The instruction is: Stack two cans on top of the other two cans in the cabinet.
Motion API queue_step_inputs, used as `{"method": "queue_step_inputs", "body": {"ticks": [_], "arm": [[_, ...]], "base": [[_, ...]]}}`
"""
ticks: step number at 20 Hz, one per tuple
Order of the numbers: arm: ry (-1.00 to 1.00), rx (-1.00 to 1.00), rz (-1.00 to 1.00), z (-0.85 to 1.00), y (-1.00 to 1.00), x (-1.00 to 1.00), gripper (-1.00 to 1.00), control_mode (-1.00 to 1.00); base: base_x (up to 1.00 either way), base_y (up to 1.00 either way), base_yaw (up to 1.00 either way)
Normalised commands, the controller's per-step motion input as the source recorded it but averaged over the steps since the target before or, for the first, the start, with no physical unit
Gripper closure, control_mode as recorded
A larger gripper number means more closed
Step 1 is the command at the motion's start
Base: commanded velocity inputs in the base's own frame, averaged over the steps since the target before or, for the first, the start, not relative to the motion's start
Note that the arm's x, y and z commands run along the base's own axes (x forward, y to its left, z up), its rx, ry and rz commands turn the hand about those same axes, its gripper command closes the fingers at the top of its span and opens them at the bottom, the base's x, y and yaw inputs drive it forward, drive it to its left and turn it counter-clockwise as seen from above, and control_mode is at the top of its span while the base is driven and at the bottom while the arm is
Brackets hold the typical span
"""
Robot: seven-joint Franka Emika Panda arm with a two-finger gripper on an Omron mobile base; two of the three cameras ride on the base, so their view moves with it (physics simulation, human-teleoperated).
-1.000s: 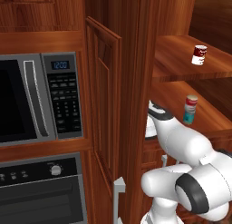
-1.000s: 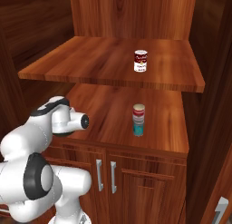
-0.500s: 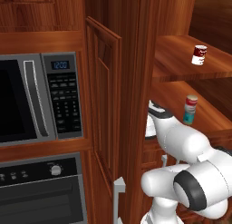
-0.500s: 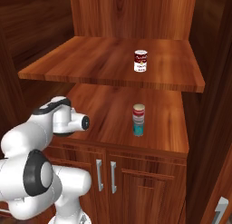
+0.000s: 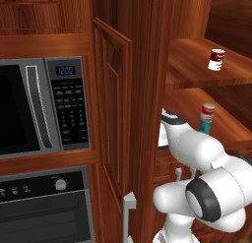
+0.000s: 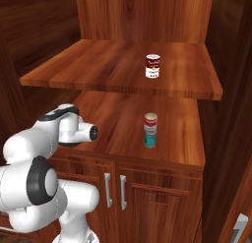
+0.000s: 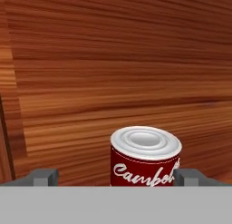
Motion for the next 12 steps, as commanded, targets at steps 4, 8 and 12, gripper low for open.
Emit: {"method": "queue_step_inputs", "body": {"ticks": [4, 8, 12], "arm": [[0.00, 0.04, 0.00, -0.01, 0.00, 0.09, -1.00, -1.00], [0.00, 0.02, 0.00, -0.04, 0.00, 0.10, -1.00, -1.00], [0.00, 0.00, 0.00, -0.04, 0.01, 0.09, -1.00, -1.00]], "base": [[0.00, 0.00, 0.00], [0.00, 0.00, 0.00], [0.00, 0.00, 0.00]]}}
